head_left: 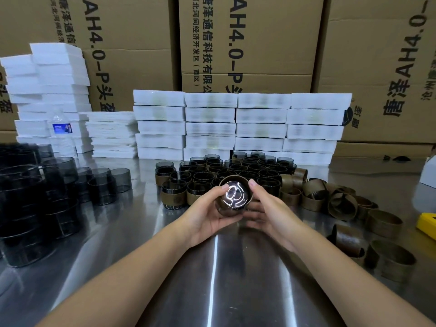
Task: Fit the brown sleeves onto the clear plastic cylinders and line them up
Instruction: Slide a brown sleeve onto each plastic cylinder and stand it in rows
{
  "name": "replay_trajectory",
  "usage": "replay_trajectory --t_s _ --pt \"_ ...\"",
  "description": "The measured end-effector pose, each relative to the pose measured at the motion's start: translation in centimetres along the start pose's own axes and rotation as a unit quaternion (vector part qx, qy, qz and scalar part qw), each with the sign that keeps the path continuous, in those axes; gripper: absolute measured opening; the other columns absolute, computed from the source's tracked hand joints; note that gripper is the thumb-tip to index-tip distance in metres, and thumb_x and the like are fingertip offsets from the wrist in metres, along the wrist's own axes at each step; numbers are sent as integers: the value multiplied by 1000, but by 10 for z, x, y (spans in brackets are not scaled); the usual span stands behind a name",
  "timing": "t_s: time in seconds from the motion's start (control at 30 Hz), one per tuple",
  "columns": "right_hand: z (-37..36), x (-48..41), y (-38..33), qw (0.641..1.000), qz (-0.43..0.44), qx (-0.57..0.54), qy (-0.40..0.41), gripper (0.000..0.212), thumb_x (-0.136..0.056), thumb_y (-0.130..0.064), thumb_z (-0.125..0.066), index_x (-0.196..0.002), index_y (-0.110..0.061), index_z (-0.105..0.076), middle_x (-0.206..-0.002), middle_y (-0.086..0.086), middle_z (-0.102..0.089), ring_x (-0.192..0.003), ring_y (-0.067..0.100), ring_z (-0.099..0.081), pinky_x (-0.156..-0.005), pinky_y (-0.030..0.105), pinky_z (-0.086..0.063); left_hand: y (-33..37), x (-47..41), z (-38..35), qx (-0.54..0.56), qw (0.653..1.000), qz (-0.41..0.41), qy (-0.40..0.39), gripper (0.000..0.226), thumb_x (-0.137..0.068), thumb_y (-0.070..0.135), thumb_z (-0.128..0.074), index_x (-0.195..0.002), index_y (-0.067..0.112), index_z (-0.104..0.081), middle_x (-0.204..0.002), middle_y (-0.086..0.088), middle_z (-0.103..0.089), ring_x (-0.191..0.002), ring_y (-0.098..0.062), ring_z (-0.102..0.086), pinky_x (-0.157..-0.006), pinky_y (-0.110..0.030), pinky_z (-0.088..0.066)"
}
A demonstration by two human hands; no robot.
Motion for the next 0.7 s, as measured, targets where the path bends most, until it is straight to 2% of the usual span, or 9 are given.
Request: replay_trajectory --t_s 0.07,0.13,0.2,0.37,0.5,0.7 --pt "-4 0 3 1000 -11 -6 -16 62 -67 -65 -59 -107 -19 -67 -99 4 -73 -88 22 -69 -81 34 -56 1 0 1 -12 1000 2 1 64 -75 47 -71 -124 8 -61 -121 -16 -67 -108 -30 -66 -82 -37 -57" --pt "-4 -1 1 1000 -2 -17 -17 65 -64 -65 -60 -109 -18 -66 -104 5 -72 -92 24 -69 -86 37 -55 3 1 1 -23 1000 1 2 70 -77 55 -64 -129 9 -59 -124 -16 -65 -111 -30 -65 -82 -36 -57" --pt "-4 0 -1 999 9 -26 -19 65 -65 -64 -61 -110 -17 -66 -102 5 -73 -88 23 -69 -86 36 -54 4 1 1 -23 1000 4 3 72 -75 56 -63 -129 9 -58 -124 -15 -65 -112 -30 -64 -84 -37 -57" --pt "-4 1 -3 999 24 -19 -10 61 -72 -64 -54 -108 -16 -66 -93 3 -74 -73 16 -67 -77 32 -52 5 2 -2 -15 1000 13 -1 76 -75 58 -64 -129 5 -58 -127 -18 -63 -112 -33 -64 -85 -40 -57" --pt "-2 0 -4 999 26 -17 16 58 -85 -59 -48 -112 -10 -62 -80 2 -71 -60 12 -61 -62 25 -51 3 2 -5 -17 1000 20 1 72 -73 56 -59 -122 3 -61 -116 -17 -69 -103 -30 -69 -71 -31 -59" --pt "-1 -2 1 997 29 -43 59 43 -94 -52 -42 -105 -14 -60 -66 -1 -67 -50 9 -57 -56 25 -47 3 0 -6 -28 1000 10 4 63 -75 53 -55 -112 4 -64 -110 -15 -71 -101 -24 -70 -70 -27 -59"
Point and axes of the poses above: each hand's wrist, its own x-axis away from the middle knuckle, its own z-axis out of the back of the hand, y = z × x, the point moved 8 cm from there along -x, towards the middle knuckle
